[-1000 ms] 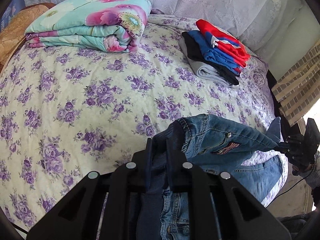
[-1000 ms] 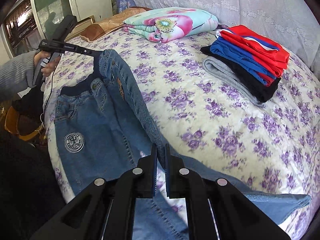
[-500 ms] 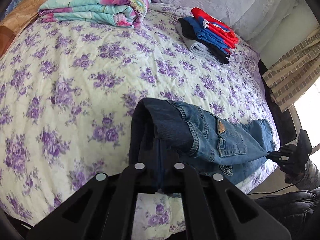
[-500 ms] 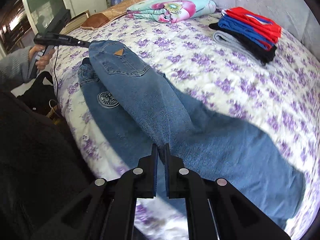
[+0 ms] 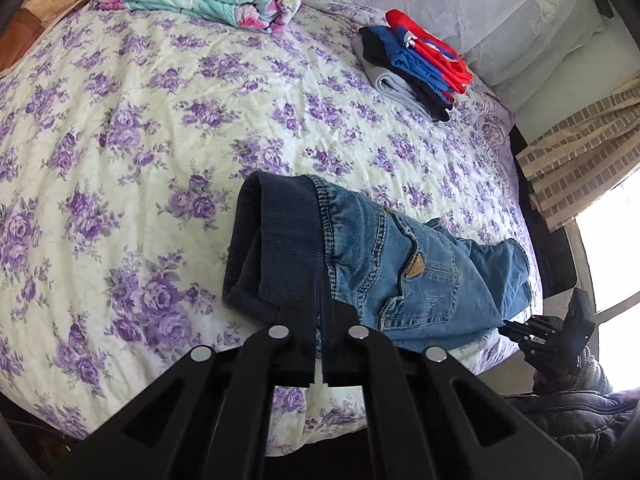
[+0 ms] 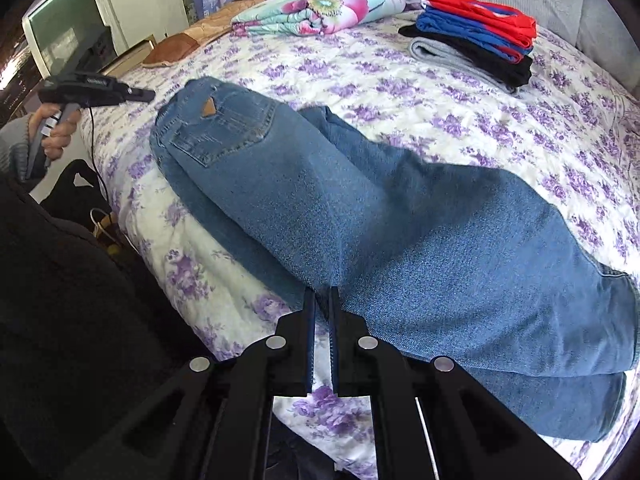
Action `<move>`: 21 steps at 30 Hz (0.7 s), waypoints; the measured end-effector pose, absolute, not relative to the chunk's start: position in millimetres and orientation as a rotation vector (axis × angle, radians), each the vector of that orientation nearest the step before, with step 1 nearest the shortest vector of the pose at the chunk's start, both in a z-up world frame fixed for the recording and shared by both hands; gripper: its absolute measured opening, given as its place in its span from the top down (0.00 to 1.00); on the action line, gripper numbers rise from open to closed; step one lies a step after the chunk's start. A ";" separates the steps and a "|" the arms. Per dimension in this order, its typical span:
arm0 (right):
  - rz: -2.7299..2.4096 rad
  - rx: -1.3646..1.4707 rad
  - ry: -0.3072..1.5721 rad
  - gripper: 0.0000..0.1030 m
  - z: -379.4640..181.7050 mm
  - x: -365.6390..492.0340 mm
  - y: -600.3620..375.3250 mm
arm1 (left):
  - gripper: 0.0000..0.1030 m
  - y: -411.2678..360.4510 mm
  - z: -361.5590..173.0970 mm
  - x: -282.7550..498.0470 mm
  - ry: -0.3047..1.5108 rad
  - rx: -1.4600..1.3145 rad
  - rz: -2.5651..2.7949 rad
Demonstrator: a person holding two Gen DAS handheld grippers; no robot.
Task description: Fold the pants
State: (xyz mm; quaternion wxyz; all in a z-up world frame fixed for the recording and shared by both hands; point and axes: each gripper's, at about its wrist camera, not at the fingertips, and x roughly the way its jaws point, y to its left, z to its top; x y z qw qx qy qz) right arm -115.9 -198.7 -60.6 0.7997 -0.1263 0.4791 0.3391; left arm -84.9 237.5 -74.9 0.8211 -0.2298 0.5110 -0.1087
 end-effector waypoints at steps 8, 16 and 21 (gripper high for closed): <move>0.749 -0.265 1.041 0.98 -59.0 -119.8 -200.0 | 0.98 233.1 -105.2 -86.8 1.128 -0.717 -0.257; 0.733 -0.242 1.023 0.97 -53.4 -117.3 -205.4 | 0.86 233.2 -124.7 -67.5 1.139 -0.899 -0.183; 0.707 -0.224 1.020 0.95 -57.2 -115.3 -211.9 | 0.86 239.4 -121.0 -78.1 1.131 -0.938 -0.191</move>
